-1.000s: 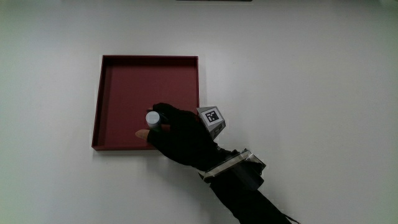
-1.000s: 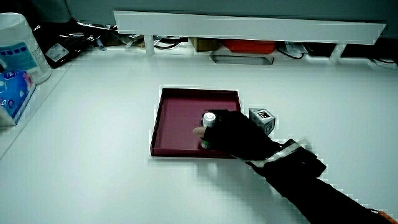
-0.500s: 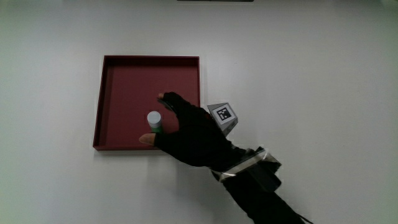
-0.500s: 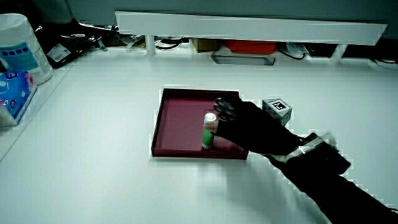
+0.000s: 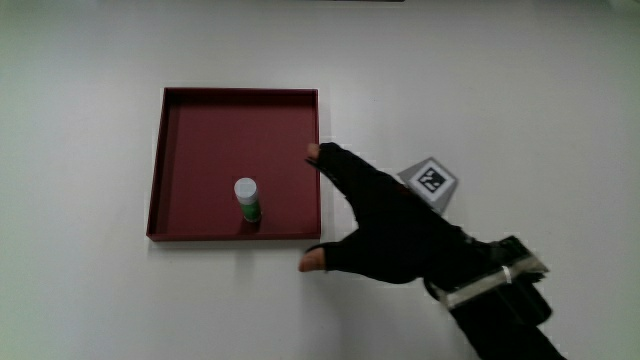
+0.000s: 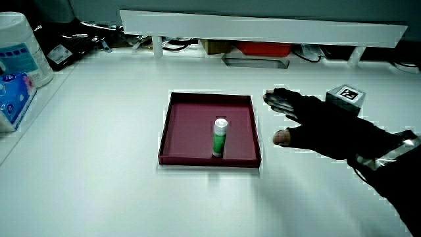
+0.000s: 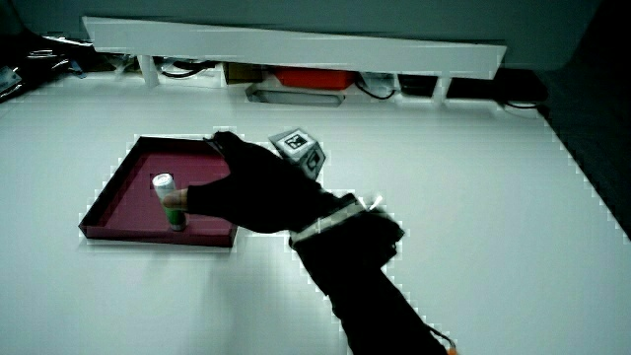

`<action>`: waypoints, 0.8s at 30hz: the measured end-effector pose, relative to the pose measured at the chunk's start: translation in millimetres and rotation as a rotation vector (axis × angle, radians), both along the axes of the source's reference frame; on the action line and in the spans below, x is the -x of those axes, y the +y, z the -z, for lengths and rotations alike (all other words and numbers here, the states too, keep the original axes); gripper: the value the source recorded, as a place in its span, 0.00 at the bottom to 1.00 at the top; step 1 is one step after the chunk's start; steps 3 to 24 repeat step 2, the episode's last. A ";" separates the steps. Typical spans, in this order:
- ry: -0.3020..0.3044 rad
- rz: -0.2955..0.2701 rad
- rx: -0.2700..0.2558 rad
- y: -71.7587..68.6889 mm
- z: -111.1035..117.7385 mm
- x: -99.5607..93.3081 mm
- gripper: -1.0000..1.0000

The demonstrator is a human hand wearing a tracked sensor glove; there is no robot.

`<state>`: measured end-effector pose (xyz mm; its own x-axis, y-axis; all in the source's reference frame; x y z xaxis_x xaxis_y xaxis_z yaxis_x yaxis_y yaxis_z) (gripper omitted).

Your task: Place glue stick

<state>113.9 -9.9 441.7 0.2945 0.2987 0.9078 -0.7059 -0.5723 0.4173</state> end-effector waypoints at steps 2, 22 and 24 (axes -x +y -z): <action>0.013 0.018 -0.058 -1.6 1.9 -11.4 0.00; 0.013 0.018 -0.058 -1.6 1.9 -11.4 0.00; 0.013 0.018 -0.058 -1.6 1.9 -11.4 0.00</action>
